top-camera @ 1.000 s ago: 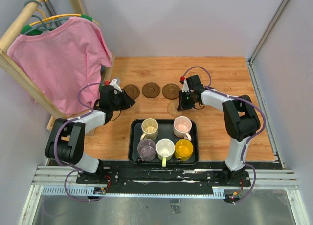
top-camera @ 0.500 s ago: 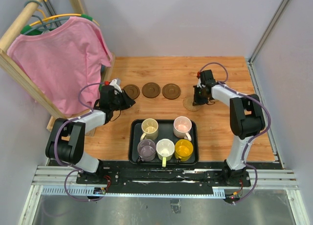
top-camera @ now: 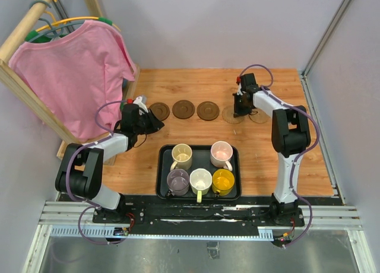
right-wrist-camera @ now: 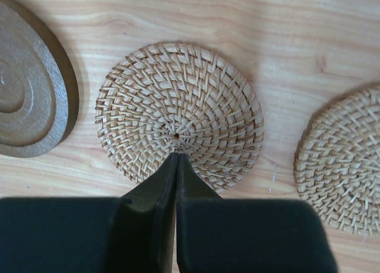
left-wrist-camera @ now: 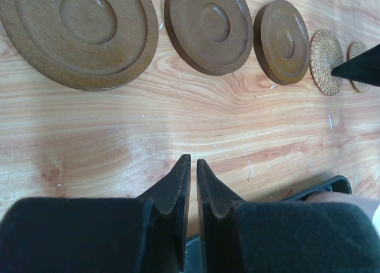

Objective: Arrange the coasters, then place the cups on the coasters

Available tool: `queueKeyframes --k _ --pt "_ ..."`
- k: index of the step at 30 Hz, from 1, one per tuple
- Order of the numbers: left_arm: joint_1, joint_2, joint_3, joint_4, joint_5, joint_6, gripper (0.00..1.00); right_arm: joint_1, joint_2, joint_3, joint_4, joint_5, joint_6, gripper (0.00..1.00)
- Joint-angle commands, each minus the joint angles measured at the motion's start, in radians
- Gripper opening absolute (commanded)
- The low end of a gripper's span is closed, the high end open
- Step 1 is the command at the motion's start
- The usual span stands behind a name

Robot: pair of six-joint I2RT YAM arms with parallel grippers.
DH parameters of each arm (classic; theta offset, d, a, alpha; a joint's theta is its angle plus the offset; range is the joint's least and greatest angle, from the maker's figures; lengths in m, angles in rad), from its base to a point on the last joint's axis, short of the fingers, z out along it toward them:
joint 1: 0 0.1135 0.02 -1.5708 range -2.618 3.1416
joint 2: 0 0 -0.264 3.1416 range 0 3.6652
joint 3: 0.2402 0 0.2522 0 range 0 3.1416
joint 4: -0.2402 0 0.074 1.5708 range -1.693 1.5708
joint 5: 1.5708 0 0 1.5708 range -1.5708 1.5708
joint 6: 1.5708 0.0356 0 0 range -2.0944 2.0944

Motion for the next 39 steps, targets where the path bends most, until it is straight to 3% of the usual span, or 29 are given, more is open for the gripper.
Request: queueKeyframes --k 1,34,39 --pt "-0.006 -0.016 0.011 -0.007 -0.003 0.016 0.14 -0.009 0.059 0.049 -0.054 0.030 -0.025 0.01" --pt "-0.006 0.017 0.010 0.008 0.005 0.008 0.14 -0.029 0.053 0.076 -0.036 0.049 -0.048 0.01" --pt "-0.006 0.022 0.014 0.011 0.005 0.010 0.14 -0.029 0.022 0.061 0.002 0.032 -0.054 0.06"
